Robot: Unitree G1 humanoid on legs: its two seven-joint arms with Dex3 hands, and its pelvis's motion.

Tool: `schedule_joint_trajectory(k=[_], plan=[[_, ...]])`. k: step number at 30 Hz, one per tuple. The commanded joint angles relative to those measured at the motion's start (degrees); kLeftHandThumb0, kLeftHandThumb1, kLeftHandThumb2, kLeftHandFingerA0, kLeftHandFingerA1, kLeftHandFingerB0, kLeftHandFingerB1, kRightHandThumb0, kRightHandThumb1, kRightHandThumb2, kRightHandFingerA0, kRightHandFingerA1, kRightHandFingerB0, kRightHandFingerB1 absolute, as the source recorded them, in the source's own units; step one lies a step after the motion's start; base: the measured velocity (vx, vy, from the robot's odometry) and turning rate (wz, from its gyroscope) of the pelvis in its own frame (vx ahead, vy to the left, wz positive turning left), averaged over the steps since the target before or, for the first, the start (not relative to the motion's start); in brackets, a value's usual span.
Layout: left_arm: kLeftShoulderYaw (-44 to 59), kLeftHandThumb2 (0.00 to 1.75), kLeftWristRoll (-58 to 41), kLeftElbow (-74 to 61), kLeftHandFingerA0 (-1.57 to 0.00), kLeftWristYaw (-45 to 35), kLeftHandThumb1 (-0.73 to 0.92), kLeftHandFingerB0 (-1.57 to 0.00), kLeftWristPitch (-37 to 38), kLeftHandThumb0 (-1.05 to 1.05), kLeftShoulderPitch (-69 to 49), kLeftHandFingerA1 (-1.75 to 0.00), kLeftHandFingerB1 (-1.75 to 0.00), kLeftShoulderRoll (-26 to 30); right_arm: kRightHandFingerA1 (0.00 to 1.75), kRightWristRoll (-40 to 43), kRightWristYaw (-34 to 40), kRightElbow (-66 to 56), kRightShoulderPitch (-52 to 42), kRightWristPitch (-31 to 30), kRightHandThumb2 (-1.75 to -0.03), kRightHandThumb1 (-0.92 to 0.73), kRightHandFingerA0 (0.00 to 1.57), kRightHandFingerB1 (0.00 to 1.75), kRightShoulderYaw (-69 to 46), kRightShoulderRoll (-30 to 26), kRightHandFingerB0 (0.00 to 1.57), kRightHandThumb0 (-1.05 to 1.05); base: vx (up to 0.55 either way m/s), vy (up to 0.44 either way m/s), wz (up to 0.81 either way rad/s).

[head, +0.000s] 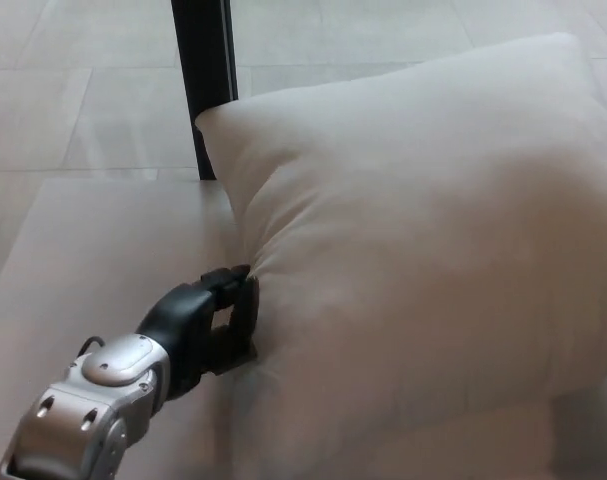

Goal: The robot uses its left hand to press on the left side of the pillow kept in the middle of the desk and uses its right hand to lift up and the right side of the pillow and turn it over

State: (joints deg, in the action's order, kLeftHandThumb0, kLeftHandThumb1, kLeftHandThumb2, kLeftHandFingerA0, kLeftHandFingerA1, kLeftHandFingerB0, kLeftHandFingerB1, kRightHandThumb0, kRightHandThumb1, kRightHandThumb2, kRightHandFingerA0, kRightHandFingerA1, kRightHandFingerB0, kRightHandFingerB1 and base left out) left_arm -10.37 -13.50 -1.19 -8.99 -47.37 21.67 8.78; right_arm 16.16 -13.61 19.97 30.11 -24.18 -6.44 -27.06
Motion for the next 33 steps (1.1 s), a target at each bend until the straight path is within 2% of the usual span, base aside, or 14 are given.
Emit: schedule_joint_trajectory(k=[1,6,7,9,12,16,17,20,22,27,28,30,31,33], plan=[[-3.3,1.23,3.7,4.9,0.00,7.3,0.83,0.00,-12.2,-1.05,-2.2,-0.24,-0.09,-6.3,0.47,-0.6,-0.9,-4.2,0.9,-9.3,-0.76,-0.92,0.28,0.29,5.4,5.1,0.18,-1.05,0.00,0.000,0.00],[0.6,1.22,1.9,5.6,-0.16,10.7,0.79,0.00,-10.7,-1.05,-3.0,-0.32,-0.08,-14.0,0.49,0.3,-2.1,-5.8,0.5,-9.8,-0.78,-0.92,0.28,0.29,7.7,8.9,0.15,-1.05,0.00,0.000,0.00],[2.5,1.14,0.9,5.7,0.00,11.9,0.77,0.00,-10.6,-1.04,-3.0,-0.19,0.00,-17.4,0.57,0.4,-3.0,-7.3,0.1,-10.4,-1.20,-0.73,0.27,0.36,9.3,9.9,0.11,-1.01,0.00,0.000,0.00],[2.5,1.11,1.1,6.1,0.00,12.6,0.76,0.00,-8.3,-1.03,-3.3,-0.20,0.00,-19.9,0.50,0.9,-2.7,-9.5,-0.4,-12.3,-0.76,-0.92,0.32,0.30,10.5,11.4,0.13,-1.05,0.00,0.000,0.00],[6.2,1.25,-1.2,8.6,-0.21,13.5,0.86,0.00,-5.7,-1.05,-2.4,-0.35,-0.10,-26.0,0.60,-1.1,-3.0,-11.8,-0.3,-12.0,-1.22,-0.73,0.32,0.36,15.1,13.2,0.10,-1.05,0.00,0.000,0.00],[8.7,1.06,1.3,10.8,-0.07,20.1,0.82,0.00,1.3,-0.95,-3.5,-0.52,0.00,-32.6,0.62,-1.9,-3.6,-11.5,0.8,-12.6,-1.18,-0.70,0.24,0.38,16.3,13.3,0.04,-1.05,0.00,0.000,0.00],[10.2,1.13,1.5,10.9,-0.03,22.7,0.81,0.00,2.3,-0.99,-3.9,-0.43,-0.01,-34.4,0.66,-2.0,-3.0,-11.8,0.6,-12.1,-0.67,-0.89,0.34,0.37,16.0,13.4,0.15,-1.05,0.00,0.000,0.00],[14.2,1.07,2.1,11.4,-0.18,27.9,0.78,0.00,3.4,-0.93,-4.2,-0.56,0.00,-37.3,0.68,-3.0,-1.3,-13.3,0.6,-9.8,-1.15,-0.72,0.39,0.44,15.6,13.9,0.08,-1.04,0.00,0.000,0.00],[13.6,1.04,2.6,12.4,-0.15,27.6,0.76,0.00,4.3,-0.91,-4.7,-0.54,0.00,-37.1,0.59,-2.9,-1.1,-14.2,1.8,-9.4,-0.67,-0.86,0.40,0.34,15.7,14.7,0.16,-1.05,0.00,0.000,0.00],[12.5,1.08,0.1,16.0,-0.16,26.0,0.85,0.00,4.1,-1.02,-2.8,-0.58,0.00,-39.4,0.58,-3.8,-3.0,-16.9,4.1,-10.6,-1.09,-0.71,0.28,0.43,20.8,17.1,0.12,-1.05,0.00,0.000,0.00],[12.1,1.07,0.1,16.7,-0.15,26.4,0.87,0.00,4.6,-0.97,-2.7,-0.62,-0.01,-40.1,0.54,-3.5,-3.0,-16.5,4.5,-10.7,-0.65,-0.82,0.31,0.33,21.1,18.2,0.16,-0.99,0.00,0.000,0.00],[6.8,0.74,2.5,20.9,-0.47,22.9,0.92,-0.12,7.7,-0.73,-1.7,-1.31,-0.55,-38.3,0.54,-4.4,-2.2,-15.7,5.0,-10.6,-0.66,-0.82,0.35,0.32,22.8,20.4,0.14,-1.01,0.00,0.000,0.00],[5.6,0.71,2.7,22.2,-0.48,21.7,0.92,-0.14,9.3,-0.78,-1.7,-1.01,-0.43,-38.2,0.58,-4.5,-1.9,-15.5,5.0,-10.6,-1.10,-0.69,0.29,0.34,23.4,21.9,0.07,-1.05,0.00,0.000,0.00],[0.3,0.75,4.2,22.0,-0.62,16.9,0.92,-0.32,13.3,-0.76,-3.2,-1.06,-0.63,-36.0,0.56,-4.6,-0.5,-15.0,4.6,-11.5,-0.65,-0.81,0.36,0.34,24.1,24.7,0.17,-0.98,0.00,0.000,0.00]])
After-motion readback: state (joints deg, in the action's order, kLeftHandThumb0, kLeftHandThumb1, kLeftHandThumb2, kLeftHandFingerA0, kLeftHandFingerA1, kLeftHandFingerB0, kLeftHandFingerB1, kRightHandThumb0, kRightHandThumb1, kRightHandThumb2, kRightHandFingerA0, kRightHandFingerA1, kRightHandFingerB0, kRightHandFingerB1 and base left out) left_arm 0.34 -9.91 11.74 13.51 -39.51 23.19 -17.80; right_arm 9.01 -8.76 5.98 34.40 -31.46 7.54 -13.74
